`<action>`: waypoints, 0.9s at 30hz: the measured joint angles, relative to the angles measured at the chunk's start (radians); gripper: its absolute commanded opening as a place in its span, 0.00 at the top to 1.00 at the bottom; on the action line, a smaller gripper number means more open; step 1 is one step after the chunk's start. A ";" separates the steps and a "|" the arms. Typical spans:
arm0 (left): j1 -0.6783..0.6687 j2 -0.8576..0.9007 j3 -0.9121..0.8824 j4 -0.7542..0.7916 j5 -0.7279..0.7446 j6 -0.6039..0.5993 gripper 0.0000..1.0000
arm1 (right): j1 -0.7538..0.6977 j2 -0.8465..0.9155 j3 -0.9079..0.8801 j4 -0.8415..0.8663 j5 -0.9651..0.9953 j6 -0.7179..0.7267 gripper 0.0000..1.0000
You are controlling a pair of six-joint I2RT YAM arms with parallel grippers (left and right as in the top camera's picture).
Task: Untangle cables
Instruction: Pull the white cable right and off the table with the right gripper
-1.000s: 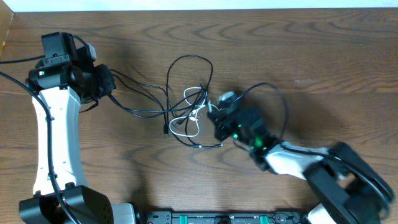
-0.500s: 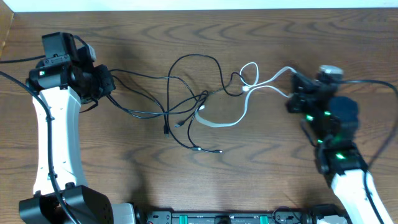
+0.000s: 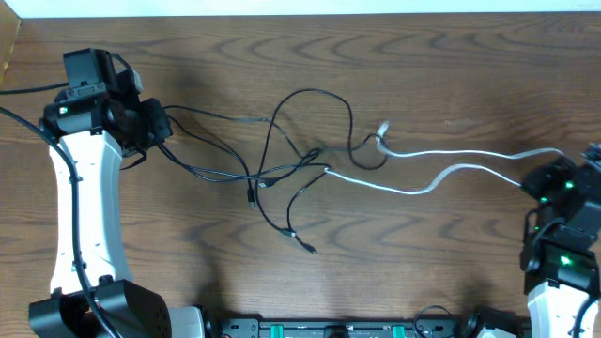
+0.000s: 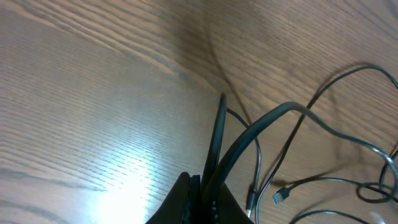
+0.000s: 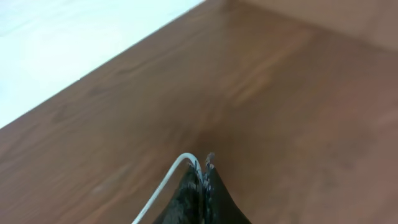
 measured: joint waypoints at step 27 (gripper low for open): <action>0.040 0.000 0.000 0.001 -0.267 -0.197 0.92 | -0.315 0.216 -0.002 0.290 -0.249 0.018 0.99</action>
